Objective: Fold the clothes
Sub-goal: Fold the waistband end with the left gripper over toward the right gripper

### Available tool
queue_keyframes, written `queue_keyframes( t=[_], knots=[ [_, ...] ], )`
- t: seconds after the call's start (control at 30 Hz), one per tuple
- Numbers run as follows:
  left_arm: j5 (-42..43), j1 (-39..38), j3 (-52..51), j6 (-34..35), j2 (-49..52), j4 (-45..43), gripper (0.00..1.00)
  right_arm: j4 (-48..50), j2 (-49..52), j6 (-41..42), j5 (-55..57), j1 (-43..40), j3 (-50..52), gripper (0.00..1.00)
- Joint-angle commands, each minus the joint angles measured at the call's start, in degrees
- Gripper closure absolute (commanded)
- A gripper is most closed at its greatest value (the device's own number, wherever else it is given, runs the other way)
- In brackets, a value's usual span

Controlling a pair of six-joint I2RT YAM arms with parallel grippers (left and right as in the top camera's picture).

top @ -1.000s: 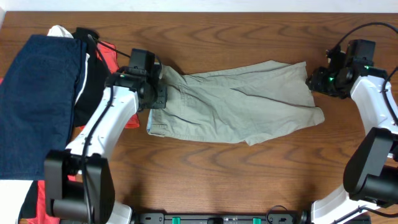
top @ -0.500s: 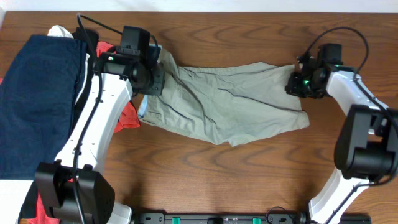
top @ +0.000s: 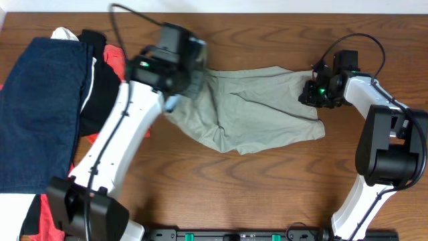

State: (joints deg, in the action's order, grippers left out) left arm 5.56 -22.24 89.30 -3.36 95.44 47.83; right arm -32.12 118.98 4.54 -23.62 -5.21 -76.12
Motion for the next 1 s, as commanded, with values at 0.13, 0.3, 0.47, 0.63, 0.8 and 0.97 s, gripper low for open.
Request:
queue_keyframes(
  t=[0.13,0.3,0.47,0.63,0.8,0.97],
  knots=[
    [0.52,-7.89,1.57,5.9,2.03,-8.09,0.94,-0.66,2.93,1.01,0.48,1.55,0.15,0.99],
    [7.41,-11.8,1.57,9.35,6.75,-14.84,0.94,-0.66,2.93,1.01,0.94,1.64,0.15,0.99],
    [8.39,-15.85,1.57,12.09,9.86,-21.24,0.94,-0.92,2.93,1.03,1.11,1.64,0.15,0.99],
    [8.37,-19.28,1.57,12.13,10.34,-25.42,0.94,-0.92,2.93,1.03,1.11,1.66,0.15,0.99],
    [8.33,-21.38,1.57,12.24,10.88,-28.79,0.94,-0.92,2.91,1.05,1.09,1.66,0.15,0.99],
    [8.37,-21.84,1.57,12.28,12.83,-30.45,0.94,-1.16,2.93,1.18,1.09,1.66,0.15,0.99]
  ],
)
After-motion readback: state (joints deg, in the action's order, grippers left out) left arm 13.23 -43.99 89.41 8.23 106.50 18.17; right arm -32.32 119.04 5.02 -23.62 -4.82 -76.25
